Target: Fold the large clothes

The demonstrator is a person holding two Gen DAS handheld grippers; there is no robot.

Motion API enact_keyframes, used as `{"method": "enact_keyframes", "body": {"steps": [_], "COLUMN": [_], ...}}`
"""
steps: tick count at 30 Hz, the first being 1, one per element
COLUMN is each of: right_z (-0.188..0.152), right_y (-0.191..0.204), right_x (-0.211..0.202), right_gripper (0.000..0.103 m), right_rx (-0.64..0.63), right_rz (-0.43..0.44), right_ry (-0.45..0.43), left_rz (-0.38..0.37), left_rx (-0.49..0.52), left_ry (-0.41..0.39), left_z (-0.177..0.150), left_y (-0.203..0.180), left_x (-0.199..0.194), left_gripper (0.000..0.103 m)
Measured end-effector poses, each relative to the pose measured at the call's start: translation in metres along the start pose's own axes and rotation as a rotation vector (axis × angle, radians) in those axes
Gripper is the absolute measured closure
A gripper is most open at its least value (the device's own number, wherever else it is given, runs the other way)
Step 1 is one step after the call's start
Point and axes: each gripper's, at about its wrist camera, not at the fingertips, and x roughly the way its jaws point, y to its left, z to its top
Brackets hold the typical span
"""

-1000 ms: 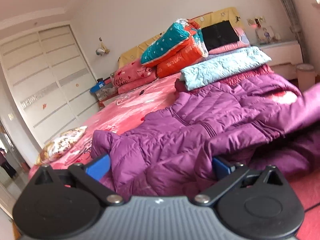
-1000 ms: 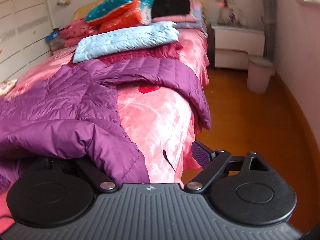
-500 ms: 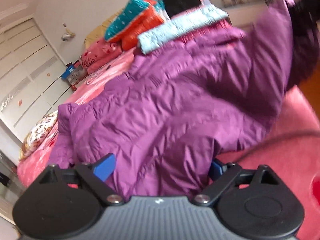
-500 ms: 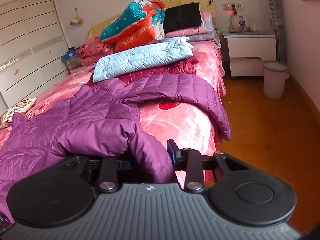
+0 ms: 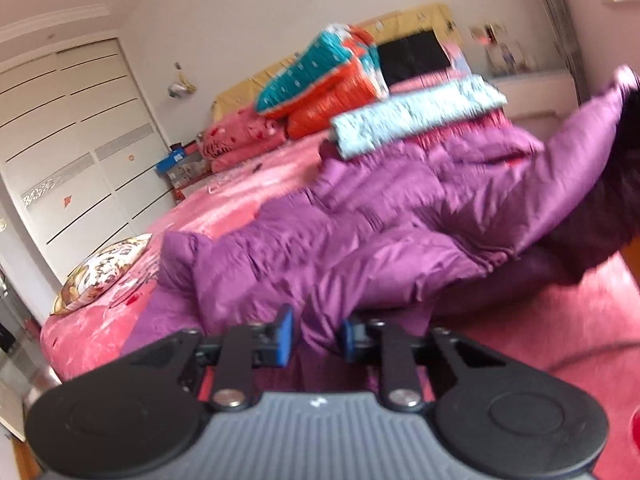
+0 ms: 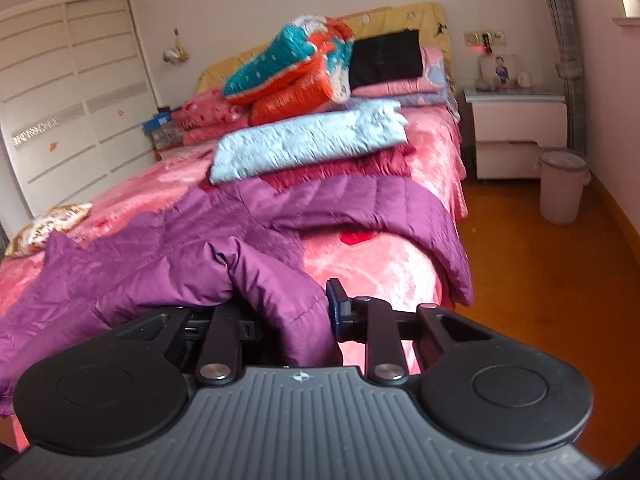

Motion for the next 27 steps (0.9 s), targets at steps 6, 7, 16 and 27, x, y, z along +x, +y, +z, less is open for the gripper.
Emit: {"method": "enact_keyframes", "body": {"steps": [6, 7, 16, 27], "right_z": [0.019, 0.022, 0.048, 0.034], "right_y": [0.015, 0.017, 0.024, 0.023], "right_x": [-0.026, -0.031, -0.072, -0.036], "right_gripper": [0.08, 0.08, 0.081, 0.08], "right_rx": [-0.043, -0.047, -0.05, -0.132], "right_rz": [-0.004, -0.001, 0.027, -0.082], "right_ry": [-0.086, -0.1, -0.177, -0.097], "left_rz": [0.023, 0.025, 0.019, -0.018], "left_rx": [-0.037, -0.036, 0.037, 0.058], "left_ry": [-0.115, -0.132, -0.203, -0.081], "left_z": [0.036, 0.041, 0.066, 0.036], "left_y": [0.029, 0.034, 0.056, 0.048], "left_x": [-0.033, -0.04, -0.082, -0.036], "left_gripper": [0.09, 0.09, 0.088, 0.059]}}
